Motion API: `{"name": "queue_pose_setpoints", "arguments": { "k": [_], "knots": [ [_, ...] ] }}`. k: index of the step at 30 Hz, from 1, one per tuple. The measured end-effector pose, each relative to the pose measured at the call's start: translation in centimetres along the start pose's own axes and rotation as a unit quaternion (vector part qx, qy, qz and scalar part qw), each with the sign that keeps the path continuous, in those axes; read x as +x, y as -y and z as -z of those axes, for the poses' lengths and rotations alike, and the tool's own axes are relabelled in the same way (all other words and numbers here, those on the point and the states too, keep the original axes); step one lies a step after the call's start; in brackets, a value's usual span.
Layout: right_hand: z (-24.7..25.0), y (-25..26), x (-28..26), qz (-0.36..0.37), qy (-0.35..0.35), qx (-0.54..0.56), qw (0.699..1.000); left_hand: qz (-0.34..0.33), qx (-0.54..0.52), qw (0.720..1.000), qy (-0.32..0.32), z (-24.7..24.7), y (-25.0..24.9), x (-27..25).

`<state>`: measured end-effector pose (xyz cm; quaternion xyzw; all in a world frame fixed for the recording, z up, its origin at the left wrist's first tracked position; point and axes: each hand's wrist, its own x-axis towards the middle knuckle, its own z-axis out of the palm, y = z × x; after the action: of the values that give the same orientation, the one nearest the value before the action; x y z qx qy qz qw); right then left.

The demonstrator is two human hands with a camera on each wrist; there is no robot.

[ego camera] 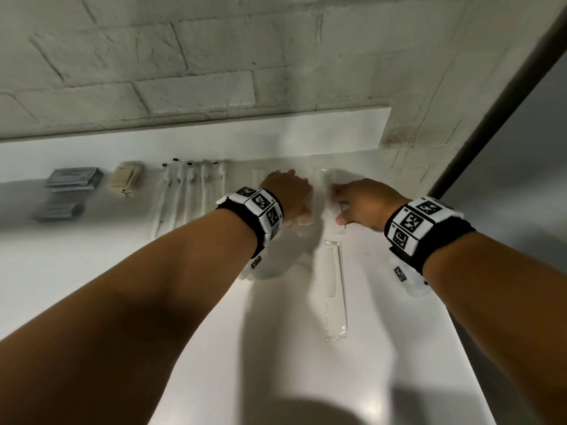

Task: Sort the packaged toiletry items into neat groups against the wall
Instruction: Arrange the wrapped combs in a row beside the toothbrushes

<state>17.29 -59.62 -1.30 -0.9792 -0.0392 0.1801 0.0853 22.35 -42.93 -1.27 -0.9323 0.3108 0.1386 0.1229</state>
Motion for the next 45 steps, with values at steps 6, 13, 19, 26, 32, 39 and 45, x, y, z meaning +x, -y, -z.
{"name": "queue_pose_setpoints", "arguments": {
  "k": [6,13,19,26,32,39,45],
  "knots": [
    [0.3,-0.1,1.1,0.005,0.002,-0.030,1.000,0.046,-0.013,0.999,-0.022,-0.3,-0.2,0.5],
    [0.0,-0.4,1.5,0.003,-0.002,-0.041,0.999,0.023,-0.049,0.998,-0.031,-0.4,-0.4,-0.2],
    [0.1,-0.2,0.7,0.016,0.002,-0.029,0.999,0.039,-0.043,0.998,-0.011,-0.1,-0.8,-0.5],
    [0.9,4.0,-4.6,0.055,-0.082,-0.049,0.994,0.050,-0.054,0.997,-0.031,-0.5,-1.1,-1.0],
    [-2.5,8.1,-7.0,-0.048,0.078,0.024,0.996,0.061,-0.092,0.993,-0.036,-0.4,-1.0,-2.0],
    [-3.5,9.0,-7.7,-0.074,0.086,0.101,0.988,0.078,-0.133,0.986,-0.063,-0.2,-0.7,-3.1],
    [0.0,4.8,-6.9,-0.104,0.074,0.172,0.977,0.109,-0.155,0.978,-0.089,-0.4,0.2,-3.4]
  ]
}}
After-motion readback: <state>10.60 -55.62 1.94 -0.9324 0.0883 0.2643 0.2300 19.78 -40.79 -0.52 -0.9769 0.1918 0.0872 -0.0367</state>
